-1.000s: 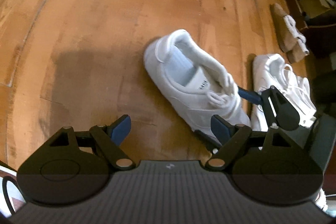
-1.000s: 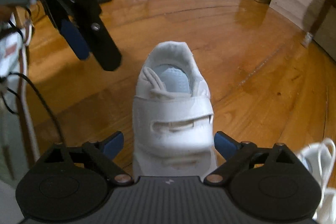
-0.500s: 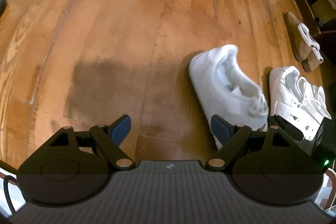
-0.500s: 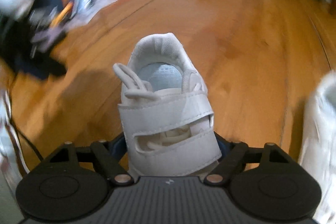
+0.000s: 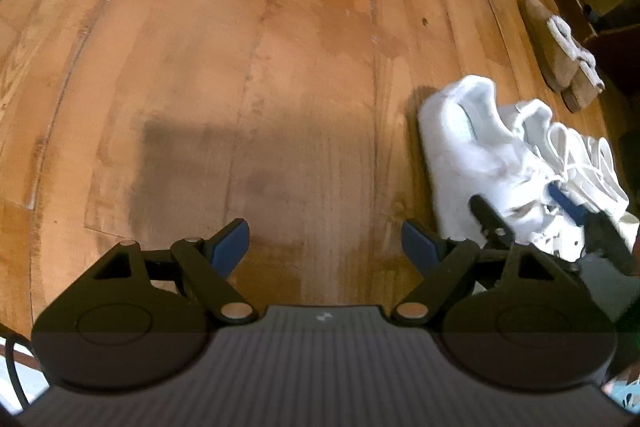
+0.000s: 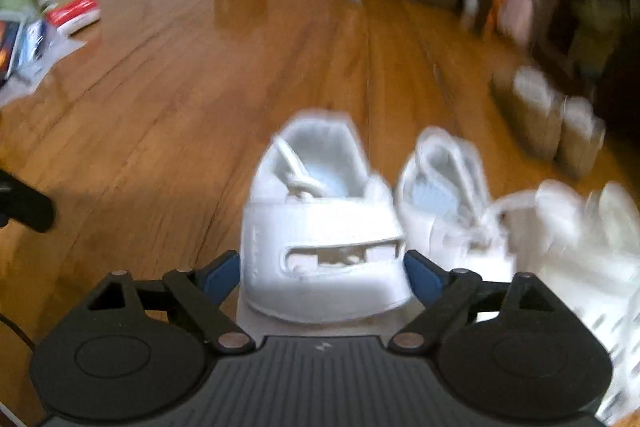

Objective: Organize scattered shoes
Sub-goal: 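Carry the sneaker with the right gripper beside the other sneakers and release, then reach the left gripper to a brown fleece-lined slipper and close on it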

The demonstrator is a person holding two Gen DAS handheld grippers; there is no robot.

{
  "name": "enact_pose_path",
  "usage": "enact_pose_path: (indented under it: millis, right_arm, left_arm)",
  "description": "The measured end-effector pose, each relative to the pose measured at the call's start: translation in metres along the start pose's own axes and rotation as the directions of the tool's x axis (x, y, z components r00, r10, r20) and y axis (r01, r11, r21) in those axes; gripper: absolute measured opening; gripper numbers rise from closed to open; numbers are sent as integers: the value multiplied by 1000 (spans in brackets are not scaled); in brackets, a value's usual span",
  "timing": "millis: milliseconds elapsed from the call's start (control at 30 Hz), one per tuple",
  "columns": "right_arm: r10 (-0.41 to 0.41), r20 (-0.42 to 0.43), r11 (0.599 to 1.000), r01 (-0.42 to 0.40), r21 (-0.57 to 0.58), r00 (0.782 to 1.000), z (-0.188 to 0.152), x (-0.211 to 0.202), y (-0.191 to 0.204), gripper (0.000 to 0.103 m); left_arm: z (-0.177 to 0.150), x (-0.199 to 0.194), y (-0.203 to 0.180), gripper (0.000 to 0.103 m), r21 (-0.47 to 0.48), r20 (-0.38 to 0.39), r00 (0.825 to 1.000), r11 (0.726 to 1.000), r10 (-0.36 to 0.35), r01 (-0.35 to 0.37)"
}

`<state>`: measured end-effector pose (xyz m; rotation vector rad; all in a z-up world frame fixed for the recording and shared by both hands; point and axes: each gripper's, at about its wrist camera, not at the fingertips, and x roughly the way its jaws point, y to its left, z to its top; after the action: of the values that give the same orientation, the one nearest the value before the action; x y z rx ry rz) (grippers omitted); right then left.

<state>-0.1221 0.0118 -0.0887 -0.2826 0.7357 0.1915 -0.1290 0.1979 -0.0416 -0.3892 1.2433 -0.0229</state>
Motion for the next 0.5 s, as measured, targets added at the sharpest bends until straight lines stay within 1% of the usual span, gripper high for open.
enact_pose_path:
  millis: [33,167,233,267,300,333,367,400,467,500]
  right_arm:
    - [-20,34,999,21,-32,999,1,-7,3,100]
    - [66,57,997,-68,28,996,1,-13,-6,100]
    - [141,45,982,-145,118,989,0,-8,-19,100]
    - [180,38,969,-183,168,983,-1,-10,-33,96]
    - [219,33,951,-221,217,975,-2,-13,-47,81]
    - [258,29,929,-256,267,966,-3,-15,-61,73]
    - [315,33,875,-304,377,949,-3,-11,-82,68]
    - [370,43,807,-344,481,928,-3,-6,-103,64]
    - [379,100,774,-375,510,920,2,-13,-125,57]
    - [371,115,769,-374,518,922,8,-15,-138,51]
  left_arm:
    - [-1,1,-2,83,2,-3,1000,1000,-3,3]
    - [-1,-1,-10,83,29,5,1000,1000,-8,8]
    - [1,0,-14,83,47,16,1000,999,-6,5]
    - [3,1,-17,83,48,16,1000,999,3,-3]
    - [6,3,-20,83,44,15,1000,999,15,-16]
    - [9,3,-22,83,43,16,1000,999,18,-18]
    - [13,1,-29,83,54,24,1000,998,6,-7]
    - [18,-3,-38,83,79,38,999,997,-7,4]
    - [27,-9,-60,83,142,68,998,990,-13,3]
    - [32,-11,-70,83,164,76,997,986,-17,5]
